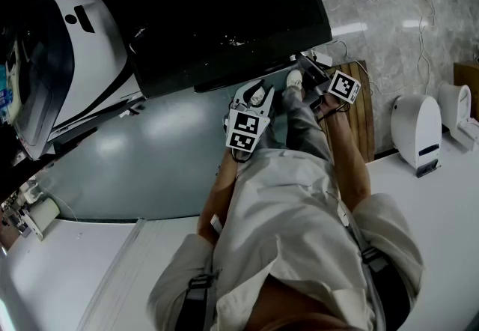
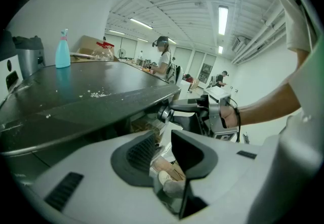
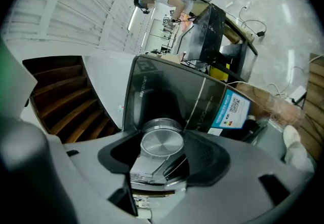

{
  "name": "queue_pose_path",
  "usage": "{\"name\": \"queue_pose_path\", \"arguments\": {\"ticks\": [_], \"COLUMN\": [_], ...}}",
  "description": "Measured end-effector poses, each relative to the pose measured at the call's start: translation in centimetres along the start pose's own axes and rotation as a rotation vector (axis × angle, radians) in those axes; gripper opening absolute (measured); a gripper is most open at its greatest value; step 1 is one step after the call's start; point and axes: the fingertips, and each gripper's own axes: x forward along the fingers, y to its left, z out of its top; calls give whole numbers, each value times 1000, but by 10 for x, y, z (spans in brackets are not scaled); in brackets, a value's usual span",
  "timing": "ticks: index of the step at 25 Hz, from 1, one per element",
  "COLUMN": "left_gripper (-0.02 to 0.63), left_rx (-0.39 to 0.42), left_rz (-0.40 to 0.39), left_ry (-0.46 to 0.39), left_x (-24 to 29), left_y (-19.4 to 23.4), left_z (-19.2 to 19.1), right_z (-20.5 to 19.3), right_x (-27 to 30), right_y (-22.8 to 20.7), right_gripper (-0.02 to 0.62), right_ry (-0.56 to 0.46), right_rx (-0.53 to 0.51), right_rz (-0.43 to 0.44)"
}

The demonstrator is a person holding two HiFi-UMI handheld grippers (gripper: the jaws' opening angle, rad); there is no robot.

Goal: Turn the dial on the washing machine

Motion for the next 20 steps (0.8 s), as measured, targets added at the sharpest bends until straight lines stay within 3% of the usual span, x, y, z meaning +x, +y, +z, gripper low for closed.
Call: {"name": "queue_pose_path", "arguments": {"ticks": [6, 20], "left_gripper": [107, 106], "left_rx": [1, 7], "left_rz": [-3, -2], "left_ry": [-1, -7], "left_x": [0, -3], "left_y": [0, 1], "left_z": [1, 3], "right_z": [0, 0], "right_x": [0, -1], "right_y": [-1, 3], "right_gripper": [268, 279], "right_ry": [-12, -10], "right_rx": [59, 21], "right_rz": [28, 9]}}
